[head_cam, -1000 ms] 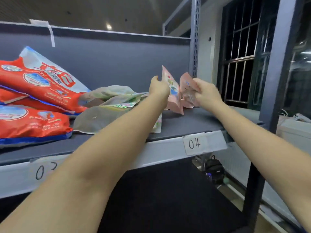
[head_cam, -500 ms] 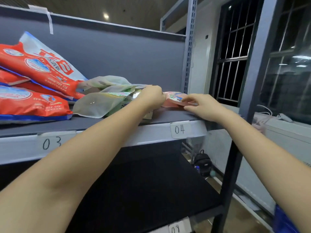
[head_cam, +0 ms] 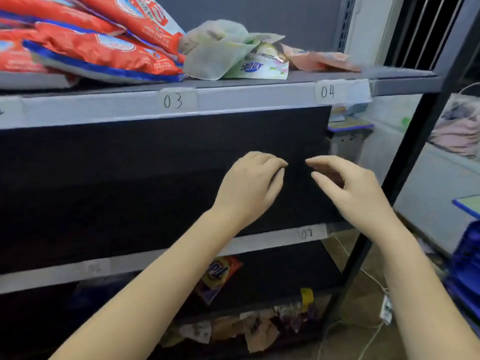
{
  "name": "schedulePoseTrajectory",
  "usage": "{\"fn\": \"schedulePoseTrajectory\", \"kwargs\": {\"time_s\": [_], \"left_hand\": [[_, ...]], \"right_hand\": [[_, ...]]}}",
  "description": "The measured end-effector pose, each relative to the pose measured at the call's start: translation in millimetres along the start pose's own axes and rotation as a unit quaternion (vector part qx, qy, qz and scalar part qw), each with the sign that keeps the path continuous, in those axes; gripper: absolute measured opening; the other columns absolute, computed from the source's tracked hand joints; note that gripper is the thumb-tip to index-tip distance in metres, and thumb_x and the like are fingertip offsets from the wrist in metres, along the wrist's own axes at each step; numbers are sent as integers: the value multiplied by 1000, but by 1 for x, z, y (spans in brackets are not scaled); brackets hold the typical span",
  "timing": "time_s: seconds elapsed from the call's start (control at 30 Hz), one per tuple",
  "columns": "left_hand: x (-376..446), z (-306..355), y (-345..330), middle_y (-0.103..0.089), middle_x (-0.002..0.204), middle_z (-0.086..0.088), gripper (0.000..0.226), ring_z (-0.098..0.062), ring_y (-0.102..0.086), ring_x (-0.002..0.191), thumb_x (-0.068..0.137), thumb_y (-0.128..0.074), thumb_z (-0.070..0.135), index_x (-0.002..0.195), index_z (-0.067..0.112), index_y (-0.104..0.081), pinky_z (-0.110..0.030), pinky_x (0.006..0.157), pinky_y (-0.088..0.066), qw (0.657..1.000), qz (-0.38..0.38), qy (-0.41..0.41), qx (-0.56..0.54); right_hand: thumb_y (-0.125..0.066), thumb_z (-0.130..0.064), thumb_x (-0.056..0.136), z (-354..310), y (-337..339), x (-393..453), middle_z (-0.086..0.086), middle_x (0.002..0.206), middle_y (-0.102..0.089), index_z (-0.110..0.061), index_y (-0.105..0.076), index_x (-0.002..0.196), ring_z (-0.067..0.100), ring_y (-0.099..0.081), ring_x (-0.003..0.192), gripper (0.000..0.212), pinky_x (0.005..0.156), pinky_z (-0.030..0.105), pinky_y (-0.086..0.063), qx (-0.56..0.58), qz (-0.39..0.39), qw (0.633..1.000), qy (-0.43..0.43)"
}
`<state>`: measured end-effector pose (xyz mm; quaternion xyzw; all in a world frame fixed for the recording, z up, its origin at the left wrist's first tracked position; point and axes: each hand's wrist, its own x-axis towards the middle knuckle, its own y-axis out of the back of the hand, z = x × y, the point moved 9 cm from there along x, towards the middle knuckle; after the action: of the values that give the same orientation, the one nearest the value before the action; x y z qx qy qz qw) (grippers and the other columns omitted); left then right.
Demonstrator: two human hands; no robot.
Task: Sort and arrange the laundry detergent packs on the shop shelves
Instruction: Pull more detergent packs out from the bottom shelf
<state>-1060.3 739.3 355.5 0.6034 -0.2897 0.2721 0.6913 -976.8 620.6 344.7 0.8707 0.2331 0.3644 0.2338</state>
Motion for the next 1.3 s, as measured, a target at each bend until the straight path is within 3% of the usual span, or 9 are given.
{"fn": "schedulePoseTrajectory", "kwargs": {"time_s": [0.17, 0.27, 0.37, 0.5, 0.73, 0.87, 1.03, 1.17, 1.3], "left_hand": [[-118, -36, -45, -69, 104, 2, 27, -18, -62, 101, 95, -46, 23, 108, 15, -69, -33, 85, -50, 986, -122, 114, 1], [-201, -70, -64, -65, 116, 7, 32, -11, -55, 111, 99, -39, 28, 119, 22, -63, -27, 94, -44, 952, -222, 208, 8], [-278, -108, -62, -64, 117, 8, 33, -11, -55, 110, 100, -37, 29, 119, 24, -62, -28, 92, -46, 914, -287, 286, 18], [-363, -157, -42, -65, 113, 9, 32, -10, -58, 104, 99, -37, 29, 119, 26, -62, -28, 87, -49, 875, -323, 359, 20], [-478, -199, -52, -65, 108, 8, 32, -10, -56, 102, 100, -36, 28, 114, 23, -63, -24, 84, -46, 837, -368, 405, -8], [-518, -207, -84, -64, 111, 8, 32, -11, -53, 107, 101, -34, 26, 119, 25, -60, -23, 83, -42, 814, -405, 416, -35], [-541, -229, -142, -63, 111, 9, 32, -9, -52, 108, 101, -33, 25, 120, 25, -60, -22, 82, -41, 807, -414, 419, -52], [-551, -248, -191, -63, 112, 7, 33, -13, -53, 107, 101, -32, 25, 119, 24, -60, -27, 86, -43, 811, -448, 377, -21], [-542, -266, -233, -63, 114, -1, 33, -21, -55, 107, 100, -32, 25, 116, 18, -60, -32, 86, -44, 816, -482, 320, 15]], "right_hand": [[-54, -21, 94, 46, -98, -74, -17, 111, -58, -25, -61, 119, -1, -54, 106, 26, 90, 12, -39, -6, -102, 991, -82], [-54, -22, 94, 76, -165, -121, -13, 115, -60, -25, -60, 119, 4, -55, 110, 26, 94, 19, -42, -15, -183, 971, -152], [-54, -20, 95, 85, -227, -156, -8, 121, -60, -23, -60, 120, 9, -55, 115, 26, 98, 24, -44, -28, -252, 947, -197], [-51, -19, 96, 68, -298, -193, -9, 119, -60, -23, -60, 120, 8, -58, 107, 26, 87, 18, -45, -18, -302, 921, -245], [-49, -19, 97, 51, -418, -275, -8, 121, -59, -24, -58, 121, 4, -54, 104, 26, 84, 13, -40, -12, -391, 874, -288], [-47, -17, 97, 65, -454, -300, -3, 120, -62, -19, -60, 120, 11, -58, 107, 27, 86, 17, -43, -13, -418, 852, -314], [-44, -16, 97, 118, -491, -283, -1, 122, -61, -18, -58, 122, 14, -56, 111, 29, 87, 20, -43, -60, -410, 854, -315], [-45, -19, 95, 170, -529, -251, 5, 123, -61, -14, -59, 120, 20, -57, 113, 29, 94, 30, -45, -128, -417, 855, -280], [-43, -19, 97, 227, -547, -208, 12, 124, -60, -10, -57, 122, 28, -57, 112, 30, 88, 30, -44, -137, -354, 864, -331]]}}
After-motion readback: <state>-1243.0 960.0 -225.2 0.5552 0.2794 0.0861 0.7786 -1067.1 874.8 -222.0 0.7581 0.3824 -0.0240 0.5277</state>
